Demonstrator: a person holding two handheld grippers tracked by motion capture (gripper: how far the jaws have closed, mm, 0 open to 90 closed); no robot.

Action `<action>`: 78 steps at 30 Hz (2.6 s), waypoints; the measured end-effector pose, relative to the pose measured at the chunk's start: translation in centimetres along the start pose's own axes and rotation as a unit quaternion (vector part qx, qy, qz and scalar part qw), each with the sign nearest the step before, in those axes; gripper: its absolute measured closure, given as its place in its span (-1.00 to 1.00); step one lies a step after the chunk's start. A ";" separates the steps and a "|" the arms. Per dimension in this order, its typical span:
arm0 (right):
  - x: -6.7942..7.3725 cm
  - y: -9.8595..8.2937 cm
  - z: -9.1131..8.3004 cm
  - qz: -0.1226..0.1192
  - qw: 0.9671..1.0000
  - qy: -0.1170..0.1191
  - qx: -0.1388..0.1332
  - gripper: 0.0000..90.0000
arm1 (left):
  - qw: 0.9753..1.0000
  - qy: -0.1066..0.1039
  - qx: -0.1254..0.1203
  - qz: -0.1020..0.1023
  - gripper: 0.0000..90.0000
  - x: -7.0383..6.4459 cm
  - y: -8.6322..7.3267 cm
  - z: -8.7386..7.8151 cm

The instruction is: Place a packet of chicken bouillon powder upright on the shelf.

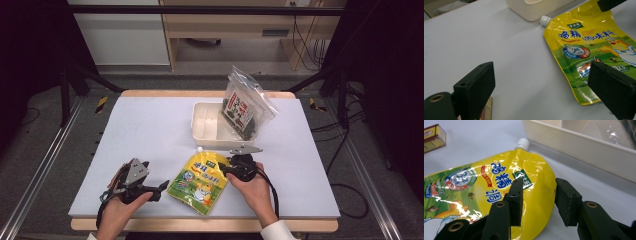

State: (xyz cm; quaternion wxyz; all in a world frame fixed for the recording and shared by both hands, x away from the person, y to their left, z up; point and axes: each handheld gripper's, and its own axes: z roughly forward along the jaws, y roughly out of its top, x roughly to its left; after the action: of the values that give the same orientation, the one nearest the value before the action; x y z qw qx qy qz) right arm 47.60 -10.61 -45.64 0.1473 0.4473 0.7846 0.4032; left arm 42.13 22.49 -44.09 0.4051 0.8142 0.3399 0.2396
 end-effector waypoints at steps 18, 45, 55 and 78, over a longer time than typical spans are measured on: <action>0.0 0.4 0.1 -0.020 1.000 -0.022 0.005 1.00 | 1.000 0.003 0.001 0.000 -0.84 0.1 0.0 0.0; 0.2 9.6 -3.8 -0.079 0.994 0.059 -0.048 1.00 | 0.997 -0.050 0.036 0.041 -0.80 2.8 5.3 -0.4; 1.0 11.2 -5.7 -0.096 0.990 0.077 -0.072 1.00 | 0.996 -0.043 0.035 0.069 -0.77 3.6 8.9 -1.1; 2.7 12.6 -7.1 -0.136 0.983 0.093 -0.087 1.00 | 0.994 -0.044 0.030 0.091 -0.74 3.6 11.5 -1.5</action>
State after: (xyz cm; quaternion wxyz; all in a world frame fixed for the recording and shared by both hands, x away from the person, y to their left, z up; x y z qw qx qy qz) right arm 49.27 -8.43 -31.15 0.1654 0.2825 0.8106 0.4856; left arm 47.67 20.84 -33.39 0.3715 0.8634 0.2529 0.2292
